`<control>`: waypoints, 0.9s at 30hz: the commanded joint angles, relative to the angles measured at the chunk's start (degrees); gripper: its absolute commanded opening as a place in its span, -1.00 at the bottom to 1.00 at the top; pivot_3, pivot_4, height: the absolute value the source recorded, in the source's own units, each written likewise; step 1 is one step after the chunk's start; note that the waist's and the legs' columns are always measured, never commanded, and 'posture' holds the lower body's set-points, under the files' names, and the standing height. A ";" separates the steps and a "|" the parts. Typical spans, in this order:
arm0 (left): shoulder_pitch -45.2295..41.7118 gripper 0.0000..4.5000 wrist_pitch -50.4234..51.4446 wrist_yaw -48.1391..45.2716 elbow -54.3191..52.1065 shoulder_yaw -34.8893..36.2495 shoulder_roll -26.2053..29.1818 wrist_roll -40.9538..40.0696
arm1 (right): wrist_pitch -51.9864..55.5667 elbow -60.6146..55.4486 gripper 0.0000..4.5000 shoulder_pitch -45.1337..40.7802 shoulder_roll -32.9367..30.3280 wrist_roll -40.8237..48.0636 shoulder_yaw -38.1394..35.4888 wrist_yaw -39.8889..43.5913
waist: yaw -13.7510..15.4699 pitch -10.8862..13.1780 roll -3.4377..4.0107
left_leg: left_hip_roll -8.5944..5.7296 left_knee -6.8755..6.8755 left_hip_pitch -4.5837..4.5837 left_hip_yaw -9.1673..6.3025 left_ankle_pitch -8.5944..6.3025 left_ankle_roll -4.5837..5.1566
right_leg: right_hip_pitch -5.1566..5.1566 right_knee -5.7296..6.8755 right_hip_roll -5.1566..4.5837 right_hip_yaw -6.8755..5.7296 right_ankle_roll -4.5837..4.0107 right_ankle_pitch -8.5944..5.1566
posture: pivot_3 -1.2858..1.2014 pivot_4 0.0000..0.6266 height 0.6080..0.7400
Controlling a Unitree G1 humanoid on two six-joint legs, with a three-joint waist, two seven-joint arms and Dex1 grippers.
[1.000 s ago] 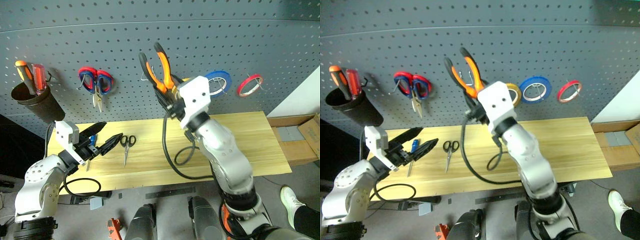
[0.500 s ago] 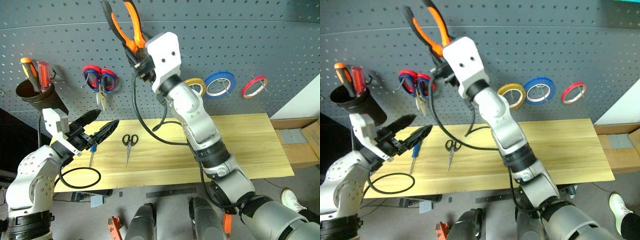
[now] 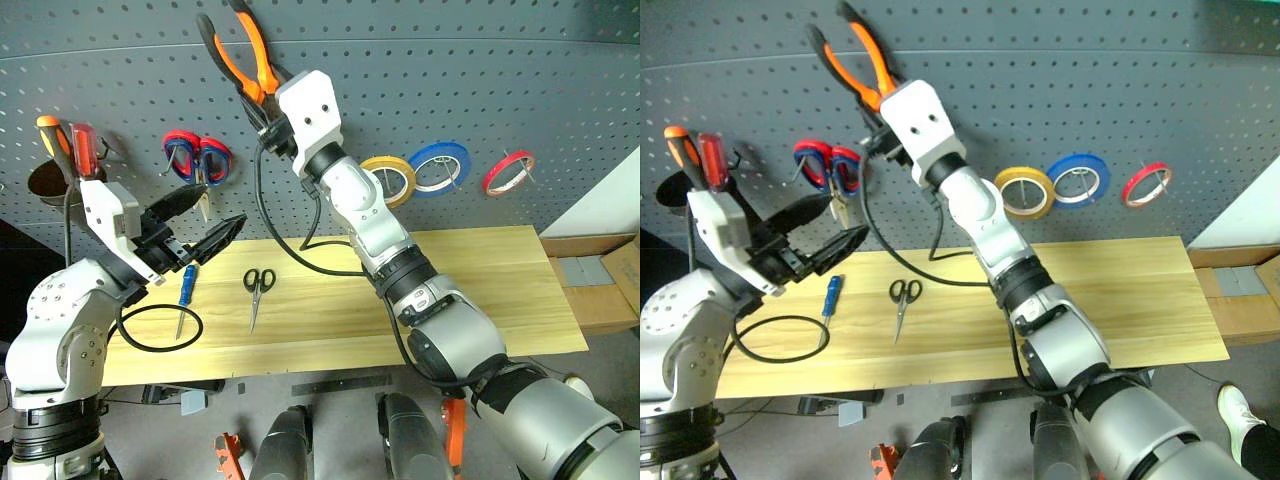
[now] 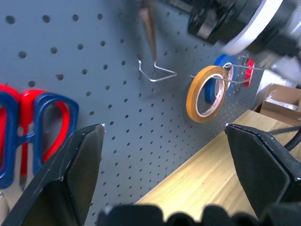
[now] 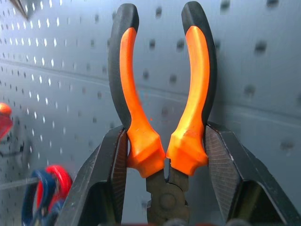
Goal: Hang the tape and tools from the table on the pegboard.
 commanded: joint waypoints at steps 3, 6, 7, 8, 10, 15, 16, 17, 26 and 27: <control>-2.05 0.95 -1.81 0.44 -0.20 -0.69 -0.62 0.89 | -6.77 4.47 -0.16 -2.93 0.15 -1.48 -1.36 -1.17 | -0.01 0.00 0.00 | 0.00 -0.01 0.00 0.00 0.00 -0.01 | -0.01 0.01 0.01 0.00 0.00 0.00 | 0.09 -0.21 1.00; -1.94 0.95 -2.05 0.07 -0.01 -0.99 -0.80 1.05 | -8.12 5.93 -0.16 -2.14 -0.27 -2.44 -1.52 -1.38 | -0.08 0.00 0.00 | 0.01 -0.02 0.00 0.01 0.00 -0.01 | -0.07 0.02 0.01 0.05 0.00 0.00 | 0.08 -0.20 1.00; -1.90 0.95 -2.16 -0.02 0.09 -1.08 -0.83 1.10 | -8.46 6.21 -0.16 -1.84 -0.43 -2.74 -1.49 -1.45 | -0.08 0.00 0.00 | 0.01 -0.03 -0.01 0.01 0.00 -0.01 | -0.08 0.02 0.01 0.05 0.00 0.00 | 0.08 -0.20 1.00; -1.84 0.95 -2.31 -0.10 0.19 -1.14 -0.84 1.17 | -8.72 6.41 -0.16 -1.61 -0.55 -2.97 -1.47 -1.56 | -0.07 0.00 0.00 | 0.01 -0.03 -0.01 0.01 0.00 -0.01 | -0.08 0.03 0.01 0.04 0.00 0.00 | 0.08 -0.19 1.00; -1.77 0.95 -2.48 -0.26 0.32 -1.30 -0.85 1.27 | -9.11 6.64 -0.16 -1.13 -0.73 -3.40 -1.54 -1.89 | -0.06 0.00 0.00 | 0.01 -0.03 -0.01 0.01 0.00 -0.02 | -0.08 0.03 0.01 0.05 0.00 0.00 | 0.08 -0.19 1.00; -1.68 0.95 -2.98 -0.46 0.59 -1.79 -0.72 1.70 | -9.18 6.20 -0.16 0.46 -1.06 -4.77 -1.66 -4.10 | -0.05 0.00 0.00 | 0.00 -0.03 -0.01 0.01 0.00 -0.02 | -0.08 0.03 0.01 0.05 0.00 0.00 | 0.08 -0.19 1.00; -1.70 0.95 -3.04 -0.48 0.67 -1.85 -0.71 1.77 | -9.10 6.01 -0.16 0.74 -1.05 -4.95 -1.65 -4.53 | -0.05 0.00 0.00 | 0.00 -0.03 -0.01 0.01 0.00 -0.02 | -0.08 0.03 0.01 0.05 0.00 0.00 | 0.08 -0.19 1.00; -1.70 0.95 -3.11 -0.53 0.74 -1.89 -0.68 1.83 | -9.06 5.78 -0.16 1.11 -0.98 -5.16 -1.56 -4.99 | -0.05 0.00 0.00 | 0.01 -0.03 -0.01 0.01 0.00 -0.02 | -0.08 0.03 0.01 0.05 0.00 0.00 | 0.08 -0.19 1.00; -1.85 0.95 -3.64 -0.61 1.25 -2.39 -0.69 2.35 | -9.60 4.76 -0.16 3.24 -0.91 -9.19 -1.08 -11.99 | 0.00 0.00 0.00 | 0.00 -0.03 -0.01 0.01 0.01 -0.03 | -0.08 0.05 0.01 0.05 0.00 0.00 | 0.08 -0.18 1.00; -1.80 0.95 -3.67 -0.63 1.25 -2.37 -0.66 2.37 | -9.54 4.64 -0.16 3.32 -0.95 -9.76 -1.08 -13.08 | 0.00 0.00 0.00 | 0.00 -0.03 -0.01 0.01 0.01 -0.03 | -0.08 0.05 0.01 0.05 0.00 0.00 | 0.08 -0.17 1.00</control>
